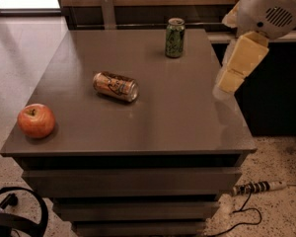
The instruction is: Place orange can upright
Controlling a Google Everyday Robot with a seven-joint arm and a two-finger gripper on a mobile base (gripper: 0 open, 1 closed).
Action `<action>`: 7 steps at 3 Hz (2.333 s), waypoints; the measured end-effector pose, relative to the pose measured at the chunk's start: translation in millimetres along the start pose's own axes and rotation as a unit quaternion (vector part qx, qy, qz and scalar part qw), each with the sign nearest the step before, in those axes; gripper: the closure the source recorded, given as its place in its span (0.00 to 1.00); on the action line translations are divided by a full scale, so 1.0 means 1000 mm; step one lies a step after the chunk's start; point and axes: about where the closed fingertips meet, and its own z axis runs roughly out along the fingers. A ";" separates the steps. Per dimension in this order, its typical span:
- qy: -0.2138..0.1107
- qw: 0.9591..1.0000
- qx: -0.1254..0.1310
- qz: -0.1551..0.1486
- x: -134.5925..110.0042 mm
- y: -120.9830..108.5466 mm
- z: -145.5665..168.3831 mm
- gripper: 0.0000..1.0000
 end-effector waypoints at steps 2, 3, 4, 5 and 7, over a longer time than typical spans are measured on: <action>-0.053 0.994 -0.066 0.067 -0.096 -0.009 0.059 0.00; -0.048 0.993 -0.074 0.074 -0.134 -0.016 0.075 0.00; -0.031 0.995 -0.071 0.065 -0.163 -0.016 0.088 0.00; 0.004 0.997 -0.057 0.053 -0.179 -0.015 0.104 0.00; 0.060 0.997 -0.027 0.033 -0.179 -0.036 0.139 0.00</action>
Offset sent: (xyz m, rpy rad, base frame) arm 0.0732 0.1643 -0.0272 0.2203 0.2105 -0.0855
